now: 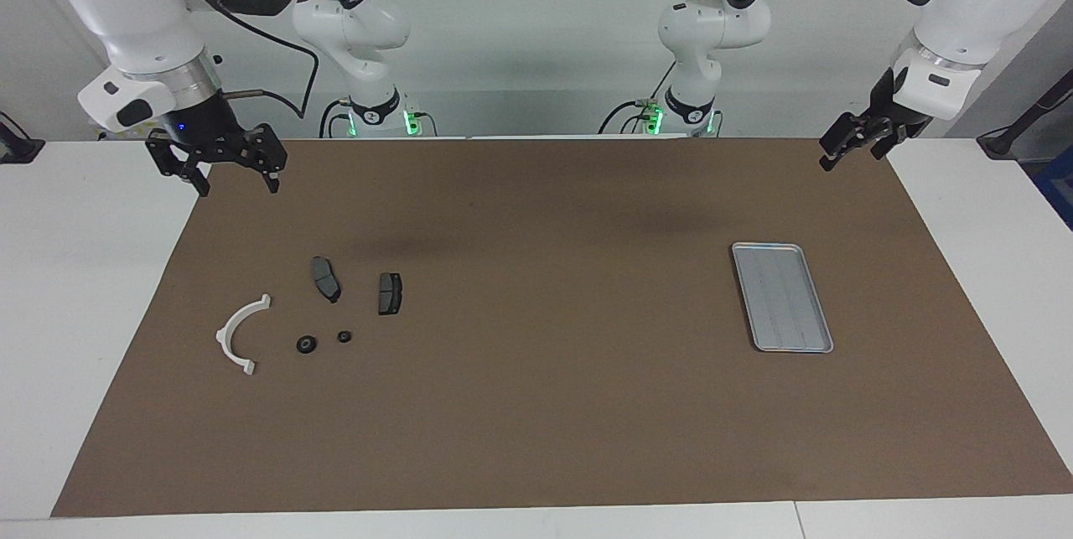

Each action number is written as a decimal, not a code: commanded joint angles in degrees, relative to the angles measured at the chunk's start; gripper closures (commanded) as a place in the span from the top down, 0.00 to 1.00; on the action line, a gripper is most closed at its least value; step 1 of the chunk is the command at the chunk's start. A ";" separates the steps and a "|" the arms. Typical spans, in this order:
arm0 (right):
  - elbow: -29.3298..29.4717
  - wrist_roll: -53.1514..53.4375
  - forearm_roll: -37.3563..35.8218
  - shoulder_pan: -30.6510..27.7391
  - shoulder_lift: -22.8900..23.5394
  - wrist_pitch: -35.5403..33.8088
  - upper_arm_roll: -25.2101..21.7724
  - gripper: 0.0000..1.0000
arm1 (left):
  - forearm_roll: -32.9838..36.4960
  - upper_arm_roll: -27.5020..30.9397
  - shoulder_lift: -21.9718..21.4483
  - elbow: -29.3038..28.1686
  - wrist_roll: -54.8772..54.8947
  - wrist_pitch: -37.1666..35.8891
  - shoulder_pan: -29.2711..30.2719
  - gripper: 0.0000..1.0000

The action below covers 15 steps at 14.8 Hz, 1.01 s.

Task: Place bearing gear from tray to pile

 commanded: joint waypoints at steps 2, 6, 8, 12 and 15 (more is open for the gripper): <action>-1.22 2.55 -0.04 -0.20 -1.18 0.71 1.33 1.00 | -0.90 0.12 -0.53 -0.28 0.58 -0.59 0.05 1.00; 0.80 2.11 -0.22 1.11 -1.88 -0.26 1.42 1.00 | -0.90 0.12 -0.53 -0.28 0.58 -0.59 -0.04 1.00; -0.16 1.76 -0.30 1.38 -3.63 -0.52 0.90 1.00 | -0.90 0.12 -0.53 -0.28 0.66 -0.59 0.05 1.00; -7.80 1.06 -0.30 4.28 -7.76 1.13 -3.94 1.00 | -0.90 0.12 -0.53 -0.28 0.58 -0.59 0.05 1.00; -7.11 1.24 -0.13 4.28 -7.60 0.97 -4.12 1.00 | -0.90 0.12 -0.53 -0.28 0.66 -0.59 -0.04 1.00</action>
